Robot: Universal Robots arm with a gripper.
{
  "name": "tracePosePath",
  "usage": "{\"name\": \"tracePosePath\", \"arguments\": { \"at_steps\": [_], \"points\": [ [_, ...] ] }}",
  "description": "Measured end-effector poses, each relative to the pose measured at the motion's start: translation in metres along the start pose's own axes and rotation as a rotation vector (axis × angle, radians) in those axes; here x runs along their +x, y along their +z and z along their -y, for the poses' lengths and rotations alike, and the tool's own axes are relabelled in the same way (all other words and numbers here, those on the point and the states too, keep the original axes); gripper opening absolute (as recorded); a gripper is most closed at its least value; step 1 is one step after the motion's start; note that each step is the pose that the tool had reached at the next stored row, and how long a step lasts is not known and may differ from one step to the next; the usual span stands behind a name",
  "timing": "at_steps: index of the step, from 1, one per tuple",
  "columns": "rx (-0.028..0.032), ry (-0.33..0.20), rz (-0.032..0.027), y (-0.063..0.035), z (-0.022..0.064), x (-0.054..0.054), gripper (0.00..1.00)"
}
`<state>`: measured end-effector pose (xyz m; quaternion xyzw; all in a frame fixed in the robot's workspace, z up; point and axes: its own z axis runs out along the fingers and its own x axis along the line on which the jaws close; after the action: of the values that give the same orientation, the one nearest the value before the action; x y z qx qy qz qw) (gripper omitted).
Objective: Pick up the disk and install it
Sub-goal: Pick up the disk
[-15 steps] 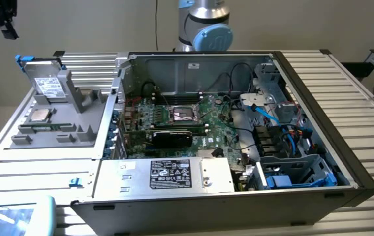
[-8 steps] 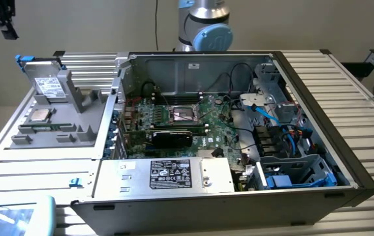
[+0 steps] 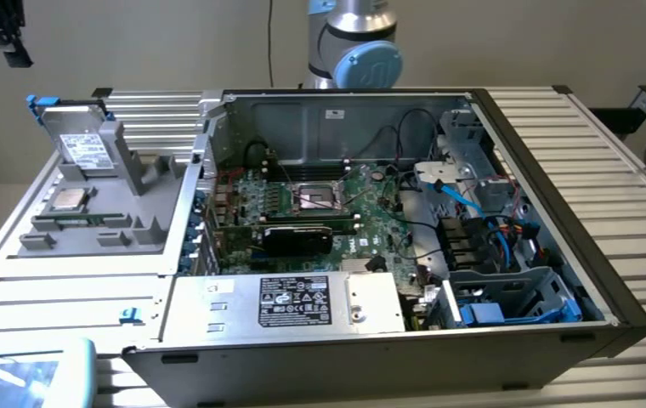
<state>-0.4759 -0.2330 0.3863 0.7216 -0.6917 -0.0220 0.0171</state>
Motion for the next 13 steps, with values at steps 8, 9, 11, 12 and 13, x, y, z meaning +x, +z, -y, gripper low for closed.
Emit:
{"name": "tracePosePath", "arguments": {
  "at_steps": [8, 9, 11, 12, 13],
  "points": [
    [-0.0084, -0.003, 0.0003, 0.0000, 0.0000, 0.0001, 0.11],
    [-0.0094, -0.003, 0.0004, 0.0000, -0.0001, 0.0000, 0.11],
    [-0.0094, -0.004, 0.0004, 0.0000, 0.0000, 0.0001, 0.11],
    [-0.0094, -0.005, 0.0005, 0.0000, 0.0000, 0.0001, 0.11],
    [-0.0094, -0.005, 0.0008, 0.0000, 0.0000, 0.0000, 0.12]
  ]
}}
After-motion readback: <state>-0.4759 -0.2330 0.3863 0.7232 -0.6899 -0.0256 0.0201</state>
